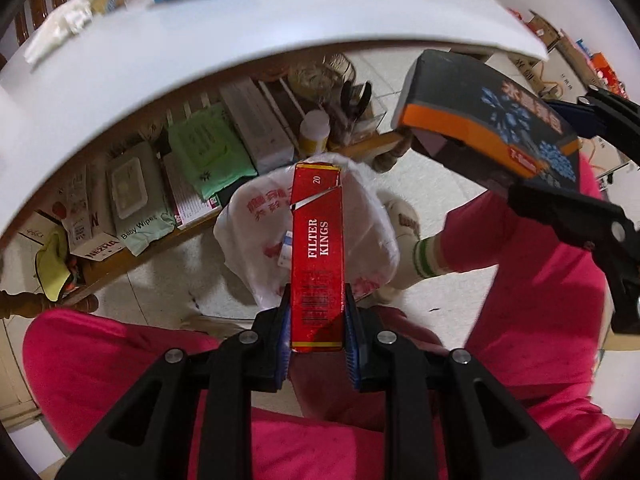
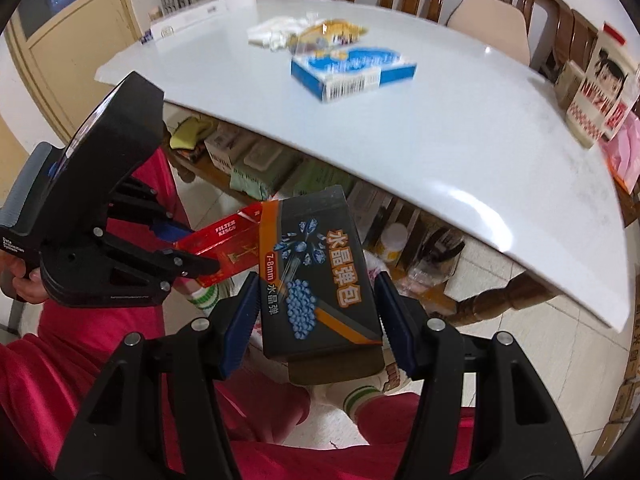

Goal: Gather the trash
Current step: 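Carry both held boxes down over the white plastic bag on the floor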

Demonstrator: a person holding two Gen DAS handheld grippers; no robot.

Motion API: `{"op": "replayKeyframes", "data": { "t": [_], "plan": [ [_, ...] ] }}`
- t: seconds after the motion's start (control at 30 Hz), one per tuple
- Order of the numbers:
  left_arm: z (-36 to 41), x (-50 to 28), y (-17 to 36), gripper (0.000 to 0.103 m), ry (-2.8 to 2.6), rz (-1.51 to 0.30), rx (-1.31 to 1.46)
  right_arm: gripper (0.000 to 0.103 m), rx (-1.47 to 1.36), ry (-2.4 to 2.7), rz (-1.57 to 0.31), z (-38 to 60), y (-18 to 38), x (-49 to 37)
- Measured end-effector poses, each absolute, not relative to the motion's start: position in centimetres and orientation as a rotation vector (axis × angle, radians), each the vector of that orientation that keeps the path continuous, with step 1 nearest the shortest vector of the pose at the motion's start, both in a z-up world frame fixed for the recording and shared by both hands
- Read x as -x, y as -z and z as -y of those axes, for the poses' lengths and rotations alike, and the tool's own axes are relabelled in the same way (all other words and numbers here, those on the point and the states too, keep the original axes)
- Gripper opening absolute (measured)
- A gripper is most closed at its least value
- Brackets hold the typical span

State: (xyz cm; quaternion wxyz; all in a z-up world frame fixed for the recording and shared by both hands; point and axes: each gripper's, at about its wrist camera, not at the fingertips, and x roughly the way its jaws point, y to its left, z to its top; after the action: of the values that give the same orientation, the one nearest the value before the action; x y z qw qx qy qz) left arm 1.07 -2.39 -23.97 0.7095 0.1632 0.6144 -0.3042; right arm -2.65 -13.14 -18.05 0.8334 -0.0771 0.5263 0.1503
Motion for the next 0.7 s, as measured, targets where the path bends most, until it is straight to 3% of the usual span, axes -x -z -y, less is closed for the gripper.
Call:
{"op": "replayKeyframes", "data": {
  "t": [0.7],
  "plan": [
    [3.4,-5.3,36.4,0.022,0.600,-1.610,-0.287,0.057,0.024,-0.240,-1.329,14.5,32.2,-1.3]
  ]
}}
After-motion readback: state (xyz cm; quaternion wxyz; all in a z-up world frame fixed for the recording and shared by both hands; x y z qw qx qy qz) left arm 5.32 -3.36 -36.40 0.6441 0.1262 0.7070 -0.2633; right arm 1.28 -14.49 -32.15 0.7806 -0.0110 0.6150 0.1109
